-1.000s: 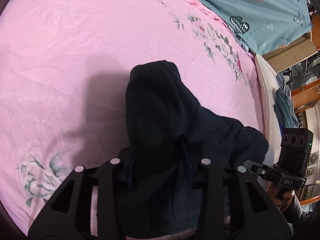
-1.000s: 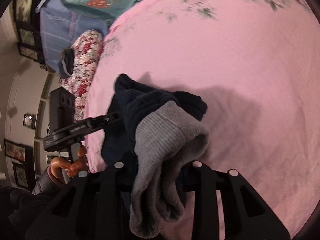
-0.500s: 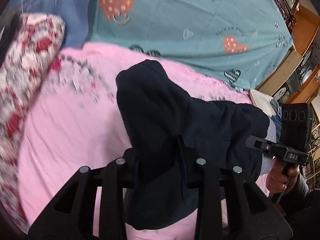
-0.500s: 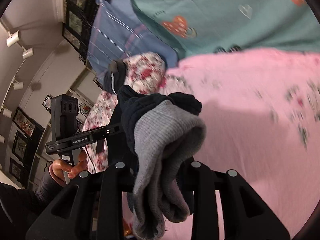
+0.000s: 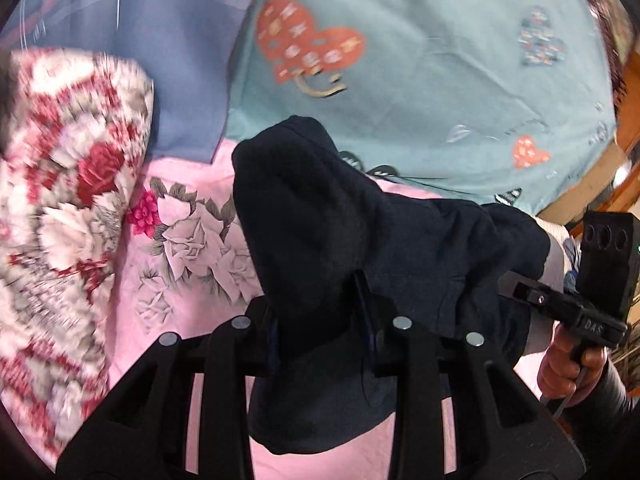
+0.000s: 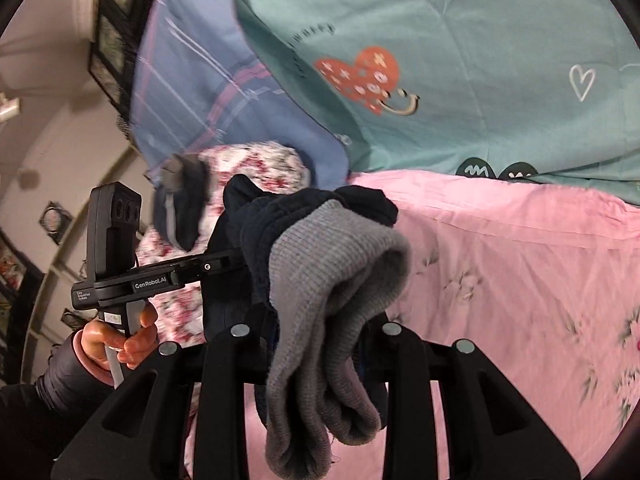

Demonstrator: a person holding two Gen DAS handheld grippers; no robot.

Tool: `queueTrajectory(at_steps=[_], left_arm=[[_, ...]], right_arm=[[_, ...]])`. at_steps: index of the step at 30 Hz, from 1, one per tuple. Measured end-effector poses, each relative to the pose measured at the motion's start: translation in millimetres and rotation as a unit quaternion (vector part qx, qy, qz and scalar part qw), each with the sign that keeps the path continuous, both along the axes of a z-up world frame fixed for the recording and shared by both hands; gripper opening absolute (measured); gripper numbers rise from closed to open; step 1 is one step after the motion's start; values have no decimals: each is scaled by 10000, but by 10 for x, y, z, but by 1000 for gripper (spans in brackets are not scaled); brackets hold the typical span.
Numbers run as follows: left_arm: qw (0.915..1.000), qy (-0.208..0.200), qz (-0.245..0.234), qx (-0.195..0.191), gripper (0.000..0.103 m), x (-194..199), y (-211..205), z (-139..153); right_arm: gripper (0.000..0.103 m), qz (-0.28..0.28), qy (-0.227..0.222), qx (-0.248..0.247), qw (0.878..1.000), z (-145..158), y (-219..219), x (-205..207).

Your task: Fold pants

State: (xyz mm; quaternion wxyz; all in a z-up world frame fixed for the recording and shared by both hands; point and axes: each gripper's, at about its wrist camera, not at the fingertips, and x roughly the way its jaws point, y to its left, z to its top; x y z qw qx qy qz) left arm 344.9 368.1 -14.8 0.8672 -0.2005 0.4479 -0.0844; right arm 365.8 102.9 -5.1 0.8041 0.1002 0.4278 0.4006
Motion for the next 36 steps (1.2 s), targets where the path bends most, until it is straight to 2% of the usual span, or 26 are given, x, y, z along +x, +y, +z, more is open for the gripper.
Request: queueTrajectory(at_steps=[2, 8, 12, 14, 16, 17, 18, 20, 22, 25, 28, 32, 36], left_arm=[[9999, 137, 8, -98, 31, 187, 126, -250], [9985, 510, 181, -74, 31, 531, 423, -955], [9960, 833, 323, -84, 31, 666, 590, -1436], [9957, 860, 346, -30, 33, 695, 615, -1601], [9960, 790, 409, -70, 43, 706, 645, -1690], [9958, 785, 466, -35, 60, 706, 656, -1708], [9941, 833, 665, 180, 84, 701, 675, -1736], [9941, 774, 726, 227, 87, 679, 680, -1748], [9924, 861, 805, 354, 93, 645, 685, -1718], [9894, 890, 1032, 499, 94, 471, 728, -1519], [9885, 706, 1082, 779, 96, 125, 697, -1245], [9866, 562, 991, 1167, 98, -439, 540, -964], [9864, 482, 1071, 1148, 98, -1064, 322, -749]], right_arm=[[29, -33, 125, -109, 9999, -196, 111, 190], [29, 44, 579, -301, 9979, -888, 480, 677], [29, 86, 995, -352, 9944, -1414, 630, 917], [30, -31, 1090, -454, 9930, -1650, 637, 1020], [32, -166, 1270, -337, 9912, -1784, 566, 1100], [38, -198, 1379, -293, 9898, -1841, 522, 1149], [48, -215, 1401, -328, 9894, -1869, 505, 1171], [61, -304, 1348, -575, 9887, -1862, 483, 1169], [62, -370, 1302, -715, 9882, -1783, 439, 1123], [63, -649, 859, -979, 9894, -1527, 319, 896], [63, -747, 437, -1052, 9907, -1262, 151, 456], [65, -389, 338, -1121, 9924, -1184, 50, -262], [65, 81, 124, -1411, 9899, -1173, 109, -960]])
